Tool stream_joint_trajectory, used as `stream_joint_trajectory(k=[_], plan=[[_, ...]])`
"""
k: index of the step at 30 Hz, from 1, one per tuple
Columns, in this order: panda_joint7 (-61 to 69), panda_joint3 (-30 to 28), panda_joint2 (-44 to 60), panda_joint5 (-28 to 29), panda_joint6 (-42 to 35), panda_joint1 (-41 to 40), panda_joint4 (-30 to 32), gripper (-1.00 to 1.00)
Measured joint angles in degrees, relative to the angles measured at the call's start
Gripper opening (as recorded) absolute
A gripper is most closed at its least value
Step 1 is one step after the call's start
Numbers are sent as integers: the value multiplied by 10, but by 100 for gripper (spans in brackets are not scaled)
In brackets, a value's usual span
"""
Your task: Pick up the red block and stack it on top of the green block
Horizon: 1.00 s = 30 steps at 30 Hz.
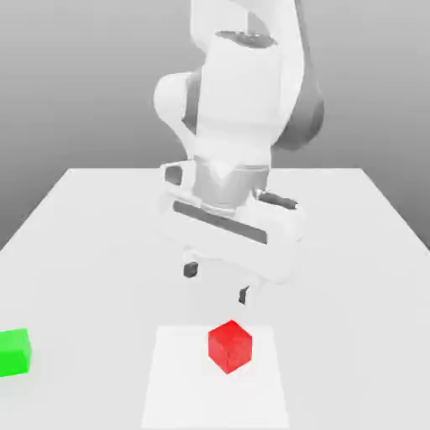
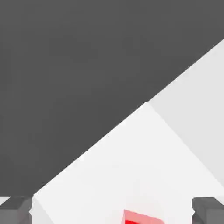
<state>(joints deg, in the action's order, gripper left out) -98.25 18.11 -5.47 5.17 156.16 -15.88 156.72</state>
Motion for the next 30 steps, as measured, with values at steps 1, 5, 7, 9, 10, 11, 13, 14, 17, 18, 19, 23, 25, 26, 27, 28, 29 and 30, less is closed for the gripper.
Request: stream_joint_trajectory(k=[1, 5, 7, 9, 10, 11, 13, 14, 17, 18, 19, 23, 25, 26, 27, 28, 29, 30], plan=[[-14, 2, 16, -14, 12, 2, 12, 0], [-47, 3, 59, -36, 39, 12, 32, 0], [-61, -2, 73, -22, 43, 11, 28, 0], [-74, -6, 86, -5, 47, 11, 24, 0], [-80, -9, 93, 3, 50, 12, 22, 0], [-86, -12, 99, 12, 53, 13, 20, 0], [-98, -18, 112, 28, 60, 16, 17, 0], [-103, -21, 118, 35, 64, 17, 16, 0], [-120, -33, 136, 57, 78, 24, 12, 0], [-125, -37, 142, 65, 84, 27, 12, 0], [-130, -39, 148, 72, 90, 27, 11, 0], [-151, -58, 172, 100, 117, 38, 10, 0], [-159, -70, 185, 112, 133, 46, 11, 0], [-163, -76, 191, 117, 142, 50, 11, 0], [-167, -80, 197, 124, 151, 52, 11, 0], [-169, -84, 201, 127, 156, 54, 12, -100], [-169, -84, 201, 127, 156, 54, 12, -100], [-169, -84, 201, 127, 157, 54, 12, -100]])
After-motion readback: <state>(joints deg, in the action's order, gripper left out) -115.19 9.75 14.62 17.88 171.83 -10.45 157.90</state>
